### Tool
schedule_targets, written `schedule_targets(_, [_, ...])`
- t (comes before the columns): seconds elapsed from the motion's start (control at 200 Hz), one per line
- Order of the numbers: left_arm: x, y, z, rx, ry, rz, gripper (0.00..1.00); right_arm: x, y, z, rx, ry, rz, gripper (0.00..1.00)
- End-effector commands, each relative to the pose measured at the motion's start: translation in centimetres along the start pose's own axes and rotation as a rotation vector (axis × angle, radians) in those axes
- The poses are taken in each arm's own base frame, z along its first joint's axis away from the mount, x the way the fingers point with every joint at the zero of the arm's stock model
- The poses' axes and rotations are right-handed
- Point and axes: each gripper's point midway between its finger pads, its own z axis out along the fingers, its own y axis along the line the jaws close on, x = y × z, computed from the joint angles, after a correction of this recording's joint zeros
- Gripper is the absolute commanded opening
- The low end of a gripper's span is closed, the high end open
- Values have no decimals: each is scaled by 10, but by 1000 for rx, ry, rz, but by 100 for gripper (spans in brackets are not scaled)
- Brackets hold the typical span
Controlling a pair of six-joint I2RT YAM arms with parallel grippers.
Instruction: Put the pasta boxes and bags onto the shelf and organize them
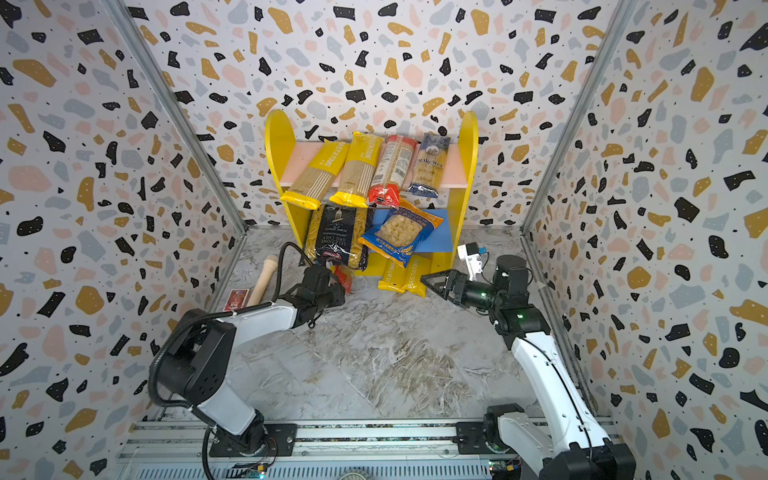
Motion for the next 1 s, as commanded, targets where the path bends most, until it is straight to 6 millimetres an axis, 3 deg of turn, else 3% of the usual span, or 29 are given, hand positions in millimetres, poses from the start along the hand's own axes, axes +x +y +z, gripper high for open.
schedule_targets(0.0, [6, 2, -27, 12, -27, -28, 59, 0, -3, -6, 46, -20, -55, 99])
schedule_targets(0.1, [11, 21, -52, -104, -92, -15, 59, 0, -26, -11, 194, -43, -109, 99])
schedule_targets(0.325, [-6, 91, -129, -553, -367, -47, 61, -4, -116, -56, 712, -178, -162, 99])
schedule_targets(0.426, [-18, 101, -154, -606, -465, -53, 63, -4, -137, -78, 852, -268, -200, 99])
schedule_targets(0.521, [-30, 110, -177, -647, -577, -84, 67, -4, -140, -91, 887, -360, -310, 99])
schedule_targets(0.606, [-38, 118, -197, -695, -669, -121, 74, -3, -148, -105, 952, -426, -371, 99])
schedule_targets(0.611, [-38, 119, -198, -699, -675, -124, 76, -3, -149, -106, 957, -429, -375, 99])
schedule_targets(0.621, [-38, 121, -201, -709, -687, -131, 91, -3, -150, -107, 963, -437, -383, 99])
schedule_targets(0.631, [-39, 122, -203, -716, -699, -140, 98, -3, -151, -109, 975, -444, -390, 99])
schedule_targets(0.676, [-40, 129, -214, -758, -752, -170, 99, -5, -156, -117, 1017, -478, -422, 99])
schedule_targets(0.836, [-35, 145, -231, -923, -837, -171, 100, -10, -174, -121, 1076, -556, -485, 99])
schedule_targets(0.996, [-37, 157, -214, -946, -819, -146, 100, -14, -198, -126, 1139, -662, -504, 99])
